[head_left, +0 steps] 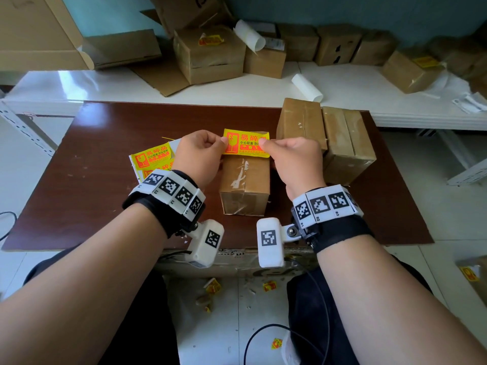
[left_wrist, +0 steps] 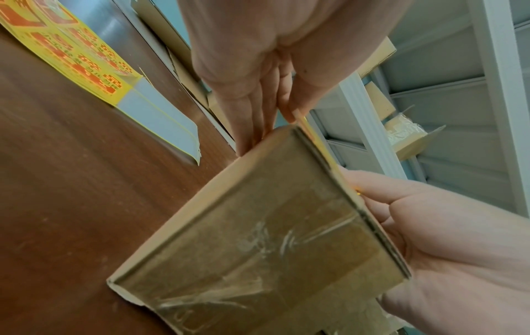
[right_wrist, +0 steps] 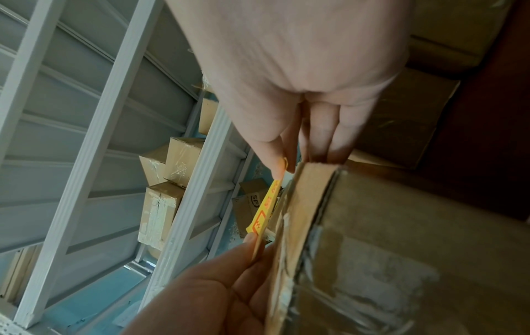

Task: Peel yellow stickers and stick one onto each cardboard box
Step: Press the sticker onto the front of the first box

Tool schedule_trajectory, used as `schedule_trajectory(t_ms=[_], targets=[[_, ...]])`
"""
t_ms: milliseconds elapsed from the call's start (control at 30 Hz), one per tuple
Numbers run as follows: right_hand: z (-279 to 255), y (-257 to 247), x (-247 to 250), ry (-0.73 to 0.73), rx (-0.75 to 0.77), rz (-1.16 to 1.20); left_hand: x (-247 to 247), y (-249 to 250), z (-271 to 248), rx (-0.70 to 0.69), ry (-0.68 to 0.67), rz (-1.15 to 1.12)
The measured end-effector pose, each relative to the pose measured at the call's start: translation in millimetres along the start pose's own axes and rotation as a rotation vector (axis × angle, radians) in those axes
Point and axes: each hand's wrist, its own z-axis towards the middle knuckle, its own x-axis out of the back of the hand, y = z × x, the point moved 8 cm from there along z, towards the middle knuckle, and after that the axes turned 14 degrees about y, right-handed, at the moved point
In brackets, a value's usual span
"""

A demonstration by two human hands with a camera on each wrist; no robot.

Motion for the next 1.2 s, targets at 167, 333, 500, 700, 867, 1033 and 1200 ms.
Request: schedule_trajectory(t_ms=[167, 333, 500, 700, 867, 1033, 1200], targets=[[0.0, -0.2, -0.7, 0.007, 0.011, -0.008, 0.7, -1.5, 2.0, -0.019, 0.013, 0.026], [0.1, -1.4, 0.7, 0.023, 0.026, -0.029, 0.6, -0.7, 0.3, -0.025, 0.023, 0.055], [-0.1, -4.2, 2.5, 0.035, 0.07, -0.05, 1.8, 1.6, -0.6, -0.06, 0.037, 0.1], [-0.7, -5.1, 3.8, 0.048, 0.069, -0.053, 1.7, 7.5, 0.4, -0.127, 0.034, 0.157], [-1.2, -5.2, 4.4, 0.052, 0.066, -0.059, 1.3, 6.5, 2.2, -0.13, 0.036, 0.167], [-2.0, -4.6, 3.6, 0.051, 0.06, -0.058, -0.4, 6.8, 4.7, -0.177, 0.043, 0.192], [-1.0, -3.0, 3.5, 0.055, 0.047, -0.053, -1.7, 10.8, 3.2, -0.265, 0.046, 0.25]])
